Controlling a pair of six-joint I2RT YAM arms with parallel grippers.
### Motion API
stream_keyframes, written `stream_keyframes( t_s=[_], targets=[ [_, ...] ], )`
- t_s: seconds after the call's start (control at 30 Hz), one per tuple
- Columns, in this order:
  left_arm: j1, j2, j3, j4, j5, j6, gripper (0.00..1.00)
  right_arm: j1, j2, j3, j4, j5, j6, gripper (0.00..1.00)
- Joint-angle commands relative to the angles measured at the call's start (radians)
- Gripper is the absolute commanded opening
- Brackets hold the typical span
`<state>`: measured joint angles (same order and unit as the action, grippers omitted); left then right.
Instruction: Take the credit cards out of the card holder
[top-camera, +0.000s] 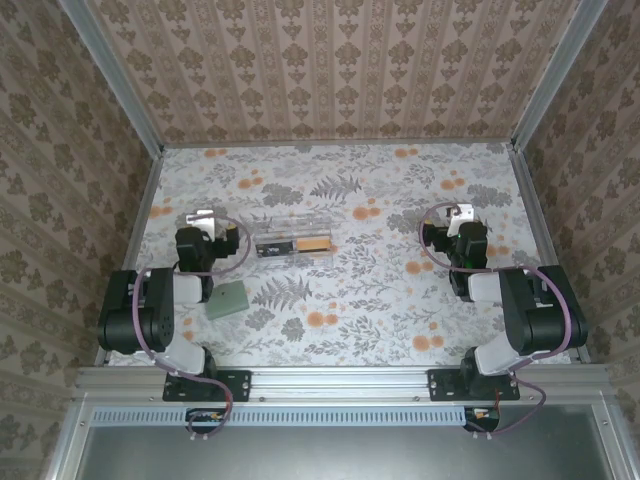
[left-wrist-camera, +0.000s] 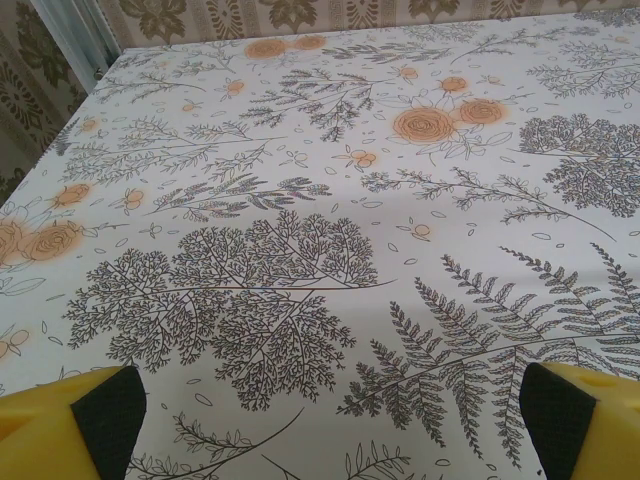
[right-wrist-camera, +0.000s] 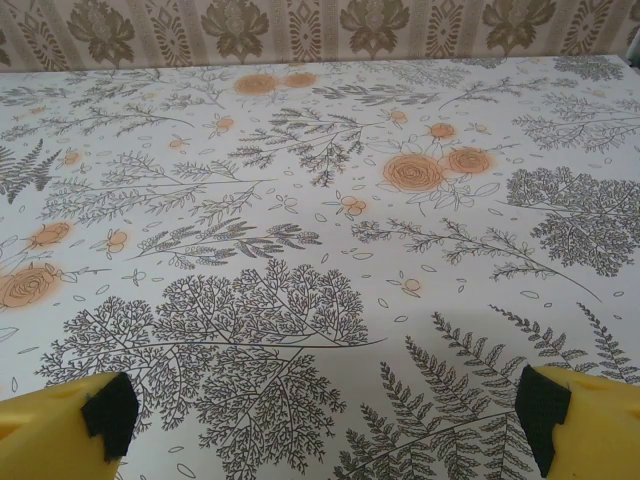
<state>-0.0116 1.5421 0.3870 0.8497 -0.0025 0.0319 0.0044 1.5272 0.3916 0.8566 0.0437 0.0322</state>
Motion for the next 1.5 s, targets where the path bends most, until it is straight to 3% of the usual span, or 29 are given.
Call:
stream_keyframes(
  t_s=[0.0, 0.77, 0.83, 0.93, 1.03, 1.1, 1.17, 1.27, 1.37, 1.47],
  targets=[
    [-0.001, -0.007, 0.021, -0.001, 0.013, 0.022, 1.0, 0.002, 0.002, 0.018, -0.005, -0.016, -0.003, 1.0],
    [0.001, -0.007, 0.023, 0.0, 0.011, 0.022, 1.0, -0.003, 0.002, 0.018, -0.005, -0.025, 0.0, 1.0],
    [0.001, -0.05, 0.046, -0.072, -0.007, 0.016, 1.0, -0.003, 0.0, 0.014, 0.002, -0.023, 0.0, 1.0],
    [-0.002, -0.177, 0.155, -0.369, -0.083, -0.016, 1.0, -0.001, -0.08, 0.037, -0.1, 0.016, 0.013, 1.0],
    [-0.008, -0.286, 0.3, -0.713, -0.319, -0.209, 1.0, -0.001, -0.218, 0.148, -0.413, 0.092, 0.089, 1.0],
    [0.0, -0.344, 0.389, -0.92, -0.416, -0.381, 1.0, -0.001, -0.281, 0.208, -0.561, 0.117, 0.168, 1.0],
    [0.015, -0.387, 0.469, -1.122, -0.394, -0.532, 1.0, -0.002, -0.336, 0.243, -0.646, 0.132, 0.284, 1.0],
    [0.033, -0.447, 0.506, -1.283, -0.302, -0.659, 1.0, -0.004, -0.418, 0.302, -0.805, 0.146, 0.478, 1.0],
    [0.056, -0.538, 0.443, -1.301, -0.156, -0.702, 1.0, -0.004, -0.491, 0.294, -0.849, 0.148, 0.597, 1.0],
    [0.056, -0.649, 0.357, -1.357, -0.124, -0.752, 1.0, -0.003, -0.541, 0.298, -0.875, 0.03, 0.588, 1.0]
  ],
)
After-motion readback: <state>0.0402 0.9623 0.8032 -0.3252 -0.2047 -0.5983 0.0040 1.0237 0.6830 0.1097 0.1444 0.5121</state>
